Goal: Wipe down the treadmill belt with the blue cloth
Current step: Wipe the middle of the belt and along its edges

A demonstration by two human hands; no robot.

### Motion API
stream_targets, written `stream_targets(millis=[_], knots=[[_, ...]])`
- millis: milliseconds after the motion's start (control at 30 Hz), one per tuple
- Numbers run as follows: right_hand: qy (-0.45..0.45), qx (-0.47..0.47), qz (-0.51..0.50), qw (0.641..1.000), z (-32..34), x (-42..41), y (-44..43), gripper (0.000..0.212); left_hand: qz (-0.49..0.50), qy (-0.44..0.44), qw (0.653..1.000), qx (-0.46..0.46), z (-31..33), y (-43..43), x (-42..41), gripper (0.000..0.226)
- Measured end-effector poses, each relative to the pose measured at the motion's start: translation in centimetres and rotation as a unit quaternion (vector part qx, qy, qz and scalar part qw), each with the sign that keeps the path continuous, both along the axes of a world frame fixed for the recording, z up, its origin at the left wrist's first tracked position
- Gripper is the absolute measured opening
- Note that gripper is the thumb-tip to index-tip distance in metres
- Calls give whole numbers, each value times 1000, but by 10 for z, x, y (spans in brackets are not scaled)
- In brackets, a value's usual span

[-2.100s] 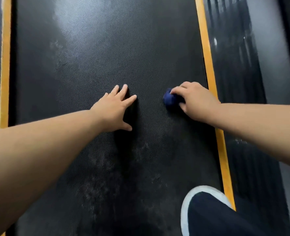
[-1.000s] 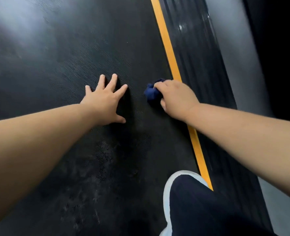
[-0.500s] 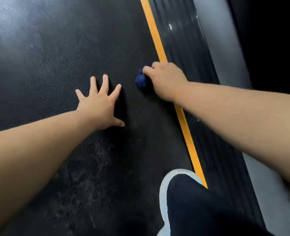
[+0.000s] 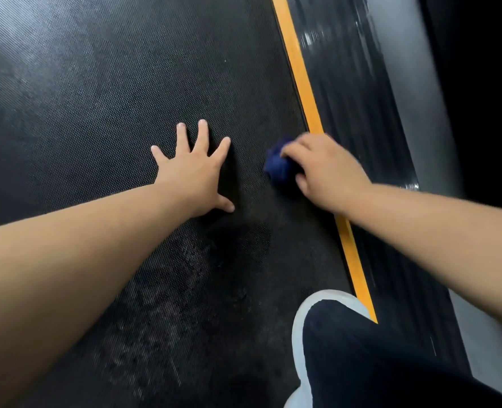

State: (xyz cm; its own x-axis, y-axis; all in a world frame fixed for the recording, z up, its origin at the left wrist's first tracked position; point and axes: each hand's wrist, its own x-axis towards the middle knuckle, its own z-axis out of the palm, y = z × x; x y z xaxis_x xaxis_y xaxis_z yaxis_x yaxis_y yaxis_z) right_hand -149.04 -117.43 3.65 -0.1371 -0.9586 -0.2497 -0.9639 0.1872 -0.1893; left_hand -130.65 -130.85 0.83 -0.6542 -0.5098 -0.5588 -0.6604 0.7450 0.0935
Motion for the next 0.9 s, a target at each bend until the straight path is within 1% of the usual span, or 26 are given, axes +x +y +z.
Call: stream_targets(millis=[33,100,167,367,500,600,700,800,900], knots=[[5,-16,-8,1000,0,-5,-14,39,-1,0,1000,0,1,0,0,124],[32,-6,-2,999,-4,-8,-34,36,-1,-2,1000,2,1,0,0,124],[55,-5,17,998,-10,-6,-36,35,0,-9,1000,6,2,0,-1,124],[39,-1,29,999,-19,4,-2,32,-6,-15,1000,6,1,-1,-2,124],[10,12,-18,1000,-15,6,-9,29,4,3,1000,-2,1,1,3,121],[-14,12,-62,998,-15,10,-7,34,29,21,999,-4,4,9,11,112],[-37,10,-111,993,-12,16,2,40,42,11,999,-3,9,28,21,106],[-71,55,-174,981,-2,23,14,44,52,-20,998,36,18,45,32,105],[-102,129,-176,971,10,29,35,43,100,-54,988,107,32,62,42,104]])
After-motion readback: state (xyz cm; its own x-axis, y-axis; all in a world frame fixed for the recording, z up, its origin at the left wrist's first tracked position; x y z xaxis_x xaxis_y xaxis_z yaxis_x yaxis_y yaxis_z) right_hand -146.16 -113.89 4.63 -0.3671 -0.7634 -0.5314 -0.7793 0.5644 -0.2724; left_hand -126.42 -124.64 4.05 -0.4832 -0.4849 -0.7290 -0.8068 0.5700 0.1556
